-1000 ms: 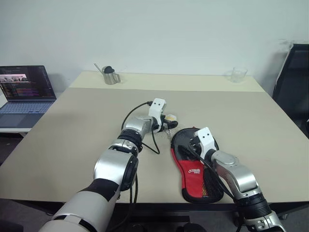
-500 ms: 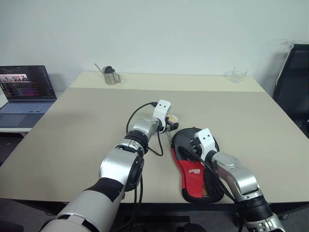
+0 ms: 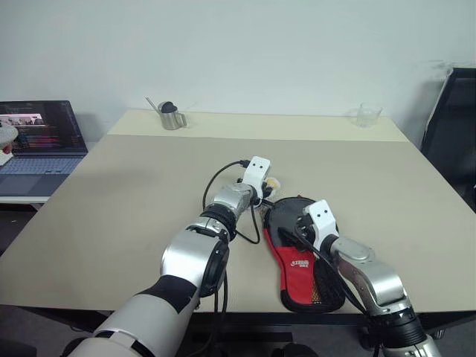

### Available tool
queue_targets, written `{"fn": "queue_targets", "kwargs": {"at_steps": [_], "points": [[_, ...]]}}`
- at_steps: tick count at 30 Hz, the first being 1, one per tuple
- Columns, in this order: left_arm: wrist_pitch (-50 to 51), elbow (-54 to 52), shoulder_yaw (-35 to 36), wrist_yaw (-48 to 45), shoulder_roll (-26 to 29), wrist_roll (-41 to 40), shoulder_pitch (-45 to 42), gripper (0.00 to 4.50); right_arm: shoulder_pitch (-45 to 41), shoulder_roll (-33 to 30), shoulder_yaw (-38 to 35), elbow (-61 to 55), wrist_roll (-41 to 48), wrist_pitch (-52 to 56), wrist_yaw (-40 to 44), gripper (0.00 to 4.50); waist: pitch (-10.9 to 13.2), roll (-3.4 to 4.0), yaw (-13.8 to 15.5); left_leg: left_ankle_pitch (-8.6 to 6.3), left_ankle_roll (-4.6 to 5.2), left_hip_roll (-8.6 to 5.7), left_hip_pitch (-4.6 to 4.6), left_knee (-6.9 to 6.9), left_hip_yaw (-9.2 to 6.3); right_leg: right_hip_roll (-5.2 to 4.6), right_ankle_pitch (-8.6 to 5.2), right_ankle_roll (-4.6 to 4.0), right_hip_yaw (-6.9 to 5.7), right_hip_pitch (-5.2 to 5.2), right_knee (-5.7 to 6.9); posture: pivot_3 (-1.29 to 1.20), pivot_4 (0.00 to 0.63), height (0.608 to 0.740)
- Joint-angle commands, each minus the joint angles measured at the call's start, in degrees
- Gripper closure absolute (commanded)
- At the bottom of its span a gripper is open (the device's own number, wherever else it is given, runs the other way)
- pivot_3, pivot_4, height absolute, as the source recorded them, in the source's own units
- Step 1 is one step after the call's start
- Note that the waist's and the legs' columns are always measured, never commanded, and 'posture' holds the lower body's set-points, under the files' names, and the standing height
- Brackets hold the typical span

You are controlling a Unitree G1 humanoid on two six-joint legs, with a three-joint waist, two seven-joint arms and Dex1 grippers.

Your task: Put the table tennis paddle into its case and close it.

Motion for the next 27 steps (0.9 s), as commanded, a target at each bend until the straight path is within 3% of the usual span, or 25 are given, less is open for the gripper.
{"fn": "queue_targets", "kwargs": {"at_steps": [1, 6, 18, 27], "points": [[-2.68, -0.11, -0.63, 0.54, -0.85, 1.57, -2.78, 4.47, 1.83, -0.74, -0.14, -1.62, 0.13, 2.11, 0.15, 0.67, 0.0, 0.0, -0.01, 0.0, 0.0, 0.0, 0.0, 0.0, 0.0, 0.0, 0.0, 0.0, 0.0, 0.0, 0.0, 0.0, 0.15, 0.74], [-4.68, 0.33, -0.98, 1.5, -2.68, 2.97, -4.5, 4.47, 2.37, -0.48, 0.21, -3.44, 0.01, 3.27, -0.3, 0.67, 0.0, 0.0, 0.01, 0.0, 0.0, 0.0, 0.0, 0.0, 0.0, 0.0, 0.0, 0.0, -0.01, 0.0, -0.01, 0.0, 0.15, 0.74], [-15.3, 1.06, -11.71, 2.69, -7.29, 15.38, -6.2, 4.47, 3.2, -1.71, -0.21, -5.61, -0.13, 4.08, -0.17, 0.67, 0.0, 0.0, 0.11, -0.01, -0.01, -0.03, -0.01, -0.02, 0.0, -0.03, -0.01, 0.0, 0.0, 0.0, -0.06, 0.0, 0.15, 0.74], [-17.84, 1.3, -14.18, 3.37, -9.75, 18.62, -6.21, 4.47, 4.25, -1.12, 0.11, -6.8, -0.24, 4.28, -1.18, 0.67, 0.0, 0.0, 0.12, -0.02, 0.0, -0.03, -0.02, -0.02, -0.01, -0.05, -0.01, 0.0, -0.02, 0.0, -0.07, 0.0, 0.15, 0.74]]}}
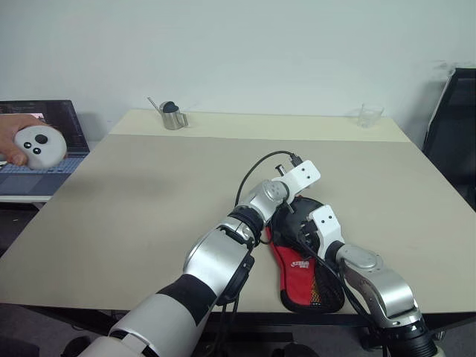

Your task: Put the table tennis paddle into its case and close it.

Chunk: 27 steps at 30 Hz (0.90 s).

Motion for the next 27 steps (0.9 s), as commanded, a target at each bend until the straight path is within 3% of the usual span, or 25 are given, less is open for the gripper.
{"fn": "queue_targets", "kwargs": {"at_steps": [1, 17, 27], "points": [[-2.73, -1.41, -0.81, 0.77, -1.84, 1.04, -2.68, 4.47, 1.13, 0.15, 0.08, -1.21, -0.17, 1.0, -0.65, 0.67, 0.0, 0.0, 0.01, 0.0, 0.0, 0.0, 0.0, 0.0, -0.01, 0.0, 0.0, 0.0, 0.0, 0.0, -0.01, 0.0, 0.15, 0.74], [5.65, -0.85, 2.6, 6.29, -0.72, -0.26, -1.76, 4.47, 4.44, -0.46, -0.36, -5.55, 0.28, 2.86, -1.96, 0.67, 0.0, 0.0, 0.0, -0.01, 0.0, 0.0, -0.02, -0.01, -0.05, -0.02, 0.0, 0.0, -0.05, 0.0, -0.04, 0.0, 0.15, 0.74], [2.91, -0.8, 0.12, 9.11, -0.67, 3.2, -2.54, 4.47, 6.16, -0.65, -0.1, -8.23, 0.41, 4.1, -2.36, 0.67, 0.0, 0.0, 0.01, -0.02, -0.01, 0.01, -0.02, -0.02, -0.05, -0.02, 0.0, 0.0, -0.04, 0.0, -0.05, 0.0, 0.15, 0.74]]}}
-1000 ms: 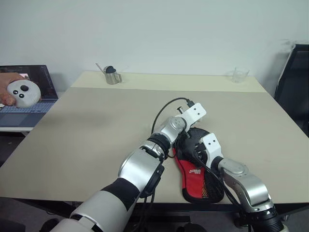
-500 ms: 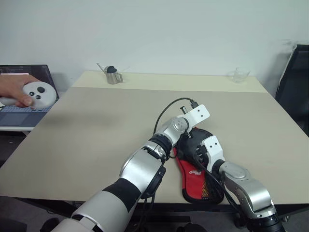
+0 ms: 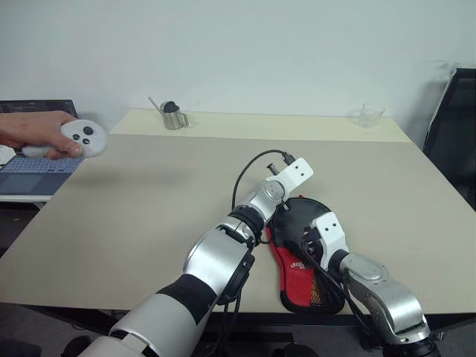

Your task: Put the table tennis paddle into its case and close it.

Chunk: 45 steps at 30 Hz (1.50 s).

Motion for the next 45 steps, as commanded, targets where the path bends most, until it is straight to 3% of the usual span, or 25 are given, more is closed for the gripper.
{"fn": "queue_targets", "kwargs": {"at_steps": [1, 14, 22, 30, 35, 45], "points": [[-2.92, -0.83, -1.83, 0.79, -1.27, 2.09, -2.4, 4.47, 1.34, -0.49, -0.21, -1.7, -0.01, 1.69, -0.45, 0.67, 0.0, 0.0, 0.01, 0.0, 0.0, 0.0, 0.0, 0.0, 0.0, 0.0, 0.0, 0.0, 0.01, 0.0, 0.0, 0.0, 0.15, 0.74], [-8.35, -0.64, -7.0, -0.25, -4.76, 6.81, -2.52, 4.47, 4.31, -1.16, -1.39, -5.98, 0.42, 4.46, -1.42, 0.67, 0.0, 0.0, 0.08, -0.01, -0.01, -0.01, -0.02, -0.01, -0.01, -0.12, 0.0, 0.0, -0.01, 0.0, -0.06, 0.0, 0.15, 0.74], [-5.97, -0.59, -5.91, -2.51, -4.48, 5.11, -1.01, 4.47, 3.21, -0.76, -1.79, -4.66, 0.65, 3.31, -0.9, 0.67, 0.0, 0.0, 0.06, -0.01, -0.01, -0.01, -0.02, -0.01, -0.01, -0.13, 0.0, 0.0, -0.02, 0.0, -0.07, 0.0, 0.15, 0.74], [-3.78, -0.53, -6.75, -5.66, -1.7, 5.4, 0.54, 1.66, -0.69, -1.5, -3.0, -0.85, 1.22, -0.31, 1.93, 0.67, 0.0, 0.0, 0.0, -0.02, -0.01, -0.01, -0.02, -0.02, -0.01, -0.12, 0.0, 0.0, -0.02, 0.0, -0.07, 0.0, 0.15, 0.74], [-3.78, -1.01, -5.36, -5.56, 1.9, 4.16, 0.3, 1.66, -3.42, -3.11, -5.86, -0.71, 3.8, -1.55, 5.61, 0.67, 0.0, 0.0, -0.14, -0.02, -0.01, -0.01, -0.02, -0.03, 0.01, -0.1, 0.0, 0.0, 0.0, -0.01, -0.06, 0.0, 0.15, 0.74], [-5.3, -2.62, 1.66, -14.05, 10.94, -3.39, -1.61, 1.66, -3.39, -18.04, -12.44, -8.06, 11.95, -0.06, 18.37, 0.67, 0.01, 0.0, -0.01, -0.02, -0.01, -0.02, -0.03, -0.08, 0.01, -0.02, -0.01, -0.01, -0.02, -0.02, -0.07, 0.0, 0.15, 0.74]]}}
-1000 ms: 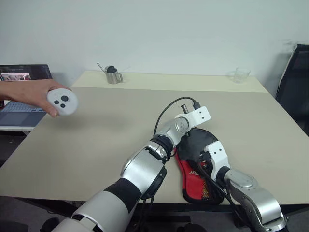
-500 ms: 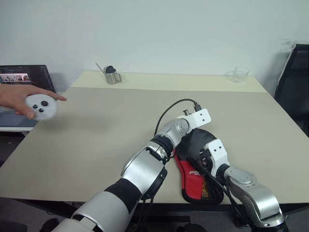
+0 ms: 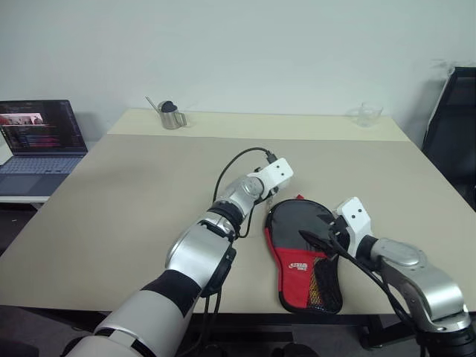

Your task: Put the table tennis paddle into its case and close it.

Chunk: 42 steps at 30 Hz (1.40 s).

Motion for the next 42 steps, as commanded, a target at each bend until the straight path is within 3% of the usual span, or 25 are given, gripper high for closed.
{"fn": "queue_targets", "kwargs": {"at_steps": [1, 2, 8, 13, 19, 24, 29, 39, 42], "points": [[-0.94, -3.39, 3.4, -5.77, 2.77, -4.28, -2.69, 1.66, -0.06, -5.09, -4.85, -4.65, 3.64, 0.27, 4.46, 0.67, 0.01, -0.01, 0.02, 0.0, 0.0, -0.01, -0.01, 0.01, 0.02, 0.0, 0.0, 0.01, 0.01, 0.0, -0.01, 0.0, 0.15, 0.74], [-0.77, -3.52, 3.79, -6.82, 3.22, -4.8, -2.74, 1.66, 0.1, -5.98, -5.39, -4.8, 4.27, 0.26, 4.95, 0.67, 0.01, -0.01, 0.02, 0.0, 0.0, -0.01, -0.01, 0.02, 0.03, 0.0, 0.0, 0.01, 0.02, 0.0, -0.01, 0.0, 0.15, 0.74], [0.52, -8.62, 9.16, -33.03, 12.83, -14.2, -1.9, 1.66, 4.61, -15.23, -14.22, -6.85, 9.41, 0.15, 12.12, 0.67, 0.01, -0.01, -0.22, -0.01, -0.02, 0.06, 0.02, 0.0, 0.03, -0.01, -0.01, -0.01, 0.03, 0.0, -0.01, 0.0, 0.15, 0.74], [2.42, -16.92, 8.03, -48.29, 14.04, -18.58, 3.01, 1.66, 7.28, -19.81, -19.79, -6.11, 12.25, -1.77, 16.91, 0.67, 0.01, 0.0, 0.02, -0.02, -0.03, 0.04, 0.02, 0.01, -0.04, 0.0, -0.04, -0.06, -0.05, 0.04, 0.0, 0.0, 0.15, 0.74], [11.69, -30.7, 6.36, -48.76, 9.41, -22.11, 10.81, 1.66, 4.72, -22.18, -21.11, -3.87, 13.01, -2.68, 17.67, 0.67, 0.01, -0.01, 0.06, -0.01, -0.01, 0.06, 0.02, 0.22, -0.04, -0.06, 0.02, 0.04, 0.04, 0.12, 0.01, 0.0, 0.15, 0.74], [13.61, -44.78, 2.73, -42.09, 2.73, -22.71, 21.71, 1.66, 3.59, -23.04, -22.01, -4.58, 14.41, -2.35, 17.52, 0.67, 0.0, 0.02, 0.14, -0.02, 0.0, 0.06, 0.03, 0.16, -0.07, -0.06, 0.02, 0.04, 0.06, 0.12, 0.02, 0.0, 0.15, 0.74], [18.87, -53.59, -0.12, -38.09, 0.14, -23.51, 28.05, 1.66, 0.24, -23.14, -21.03, -3.27, 14.77, -2.56, 16.45, 0.67, 0.0, 0.01, -0.21, -0.02, 0.0, 0.06, 0.09, 0.21, -0.24, -0.03, 0.02, 0.04, 0.1, 0.11, 0.11, 0.0, 0.15, 0.74], [14.62, -50.91, -2.92, -26.03, 1.01, -19.83, 31.66, 1.66, -19.91, -16.63, -9.44, 11.24, 8.23, -1.88, 5.66, 0.67, -0.06, 0.12, -0.1, -0.02, 0.01, 0.02, 0.22, 0.18, -0.45, 0.01, 0.01, 0.01, 0.12, 0.25, 0.1, 0.0, 0.15, 0.74], [15.22, -51.09, -1.28, -24.7, 0.63, -21.82, 31.44, 1.02, -23.82, -13.91, -6.01, 15.36, 5.38, -2.85, 3.55, 0.67, -0.06, 0.12, 0.0, -0.03, 0.03, 0.01, 0.13, 0.17, -0.42, 0.06, 0.01, 0.02, 0.13, 0.18, 0.08, 0.0, 0.15, 0.74]]}}
